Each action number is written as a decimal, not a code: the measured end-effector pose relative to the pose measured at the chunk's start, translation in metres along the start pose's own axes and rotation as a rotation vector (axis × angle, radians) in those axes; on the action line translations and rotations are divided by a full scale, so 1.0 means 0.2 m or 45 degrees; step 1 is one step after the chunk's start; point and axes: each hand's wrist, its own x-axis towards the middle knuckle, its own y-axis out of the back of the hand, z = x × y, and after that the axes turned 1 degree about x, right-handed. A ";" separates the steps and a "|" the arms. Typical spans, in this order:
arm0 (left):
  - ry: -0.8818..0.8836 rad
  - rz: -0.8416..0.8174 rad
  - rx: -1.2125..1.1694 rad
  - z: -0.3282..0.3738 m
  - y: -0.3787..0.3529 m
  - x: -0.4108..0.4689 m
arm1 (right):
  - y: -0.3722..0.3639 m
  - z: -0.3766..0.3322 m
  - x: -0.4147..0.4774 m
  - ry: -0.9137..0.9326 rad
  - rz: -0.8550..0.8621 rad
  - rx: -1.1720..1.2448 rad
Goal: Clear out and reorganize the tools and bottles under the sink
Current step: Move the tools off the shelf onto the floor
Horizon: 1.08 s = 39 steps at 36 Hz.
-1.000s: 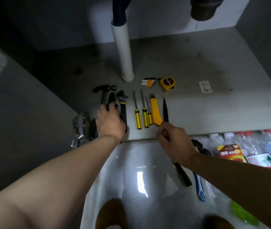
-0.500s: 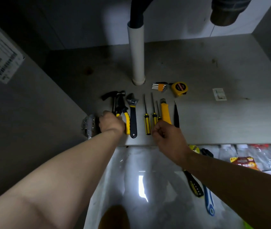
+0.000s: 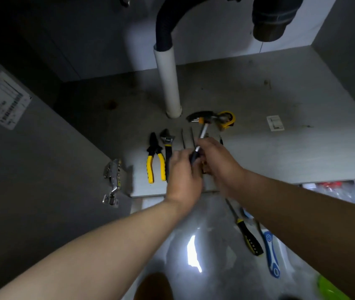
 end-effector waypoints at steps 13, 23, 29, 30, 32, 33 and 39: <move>0.430 0.244 0.385 -0.14 0.08 0.22 | 0.25 0.05 -0.03 -0.029 0.231 0.172; 0.695 0.121 0.614 -0.38 0.13 0.32 | 0.26 0.21 -0.23 -0.282 -0.127 0.044; 0.835 0.116 0.338 -0.38 0.18 0.33 | 0.25 0.32 -0.34 -0.324 -0.310 -0.294; 0.824 0.119 0.300 -0.38 0.19 0.32 | 0.25 0.34 -0.36 -0.301 -0.323 -0.447; 0.773 0.112 0.237 -0.36 0.21 0.26 | 0.23 0.38 -0.40 -0.303 -0.379 -0.683; 0.728 0.100 0.218 -0.34 0.22 0.22 | 0.23 0.39 -0.42 -0.340 -0.422 -0.753; 0.409 -0.238 0.075 -0.22 0.19 -0.13 | 0.25 0.50 -0.50 -0.710 -0.505 -0.825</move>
